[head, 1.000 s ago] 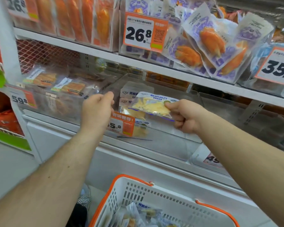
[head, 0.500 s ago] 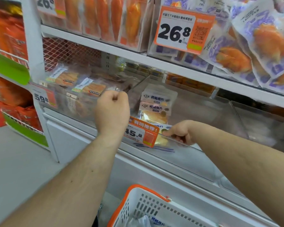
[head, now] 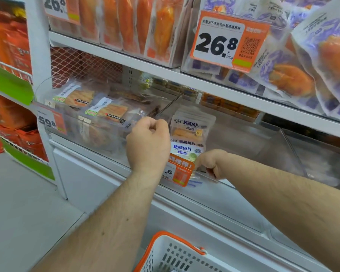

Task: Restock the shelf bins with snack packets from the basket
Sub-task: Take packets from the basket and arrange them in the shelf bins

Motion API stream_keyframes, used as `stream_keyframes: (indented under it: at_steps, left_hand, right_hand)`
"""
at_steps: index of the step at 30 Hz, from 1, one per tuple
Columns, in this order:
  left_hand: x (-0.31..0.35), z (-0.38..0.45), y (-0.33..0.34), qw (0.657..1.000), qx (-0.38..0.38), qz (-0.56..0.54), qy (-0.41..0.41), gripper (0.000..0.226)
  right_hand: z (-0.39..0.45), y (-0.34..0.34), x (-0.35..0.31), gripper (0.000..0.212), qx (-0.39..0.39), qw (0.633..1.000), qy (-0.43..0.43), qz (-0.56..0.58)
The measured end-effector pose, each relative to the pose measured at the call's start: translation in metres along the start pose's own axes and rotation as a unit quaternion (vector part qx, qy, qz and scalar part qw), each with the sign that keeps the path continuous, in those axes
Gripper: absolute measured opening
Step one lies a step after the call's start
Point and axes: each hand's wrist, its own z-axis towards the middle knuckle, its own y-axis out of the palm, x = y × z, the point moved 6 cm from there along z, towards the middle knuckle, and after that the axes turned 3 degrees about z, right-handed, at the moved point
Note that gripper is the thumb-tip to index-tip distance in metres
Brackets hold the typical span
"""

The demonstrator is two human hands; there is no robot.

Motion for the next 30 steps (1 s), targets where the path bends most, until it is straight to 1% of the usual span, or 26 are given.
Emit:
stream_keyframes:
  at_steps: [3,9,11,14,16,18,22,26,27,30]
  left_hand:
    - [0.0,-0.001,0.0,1.0,-0.003,-0.011,-0.005,0.039]
    - [0.002,-0.001,0.002,1.0,-0.008,-0.023,0.0,0.038]
    - [0.002,-0.002,0.003,1.0,-0.013,-0.026,0.0,0.038]
    - [0.002,-0.002,0.003,0.999,-0.015,-0.029,0.001,0.039]
    - [0.003,-0.002,0.003,0.999,-0.015,-0.032,-0.002,0.04]
    - [0.002,-0.002,0.002,0.999,-0.017,-0.031,-0.006,0.04]
    - [0.001,-0.003,0.001,0.999,-0.019,-0.027,-0.013,0.038]
    - [-0.001,-0.004,0.002,0.999,-0.024,-0.028,-0.017,0.037]
    - [0.0,-0.004,0.001,0.999,-0.025,-0.03,-0.018,0.037]
    - [-0.002,-0.003,0.0,0.999,-0.026,-0.028,-0.021,0.037]
  right_hand:
    - [0.012,-0.007,-0.005,0.016,0.033,0.999,-0.012,-0.003]
    - [0.021,-0.002,-0.005,0.013,0.024,0.997,0.015,0.077]
    - [0.025,0.0,-0.001,0.016,0.009,0.995,0.025,0.098]
    - [0.025,0.007,0.004,0.016,-0.034,0.992,0.028,0.121]
    - [0.023,0.01,0.004,0.02,-0.045,0.992,0.024,0.119]
    - [0.02,0.011,0.004,0.019,-0.048,0.992,0.022,0.115]
    - [0.023,0.007,0.0,0.023,-0.011,0.991,0.002,0.137]
    - [0.029,-0.015,-0.018,0.02,0.101,0.984,-0.064,0.136]
    - [0.031,-0.019,-0.021,0.02,0.118,0.981,-0.069,0.136]
    - [0.037,-0.02,-0.026,0.021,0.122,0.982,-0.063,0.133]
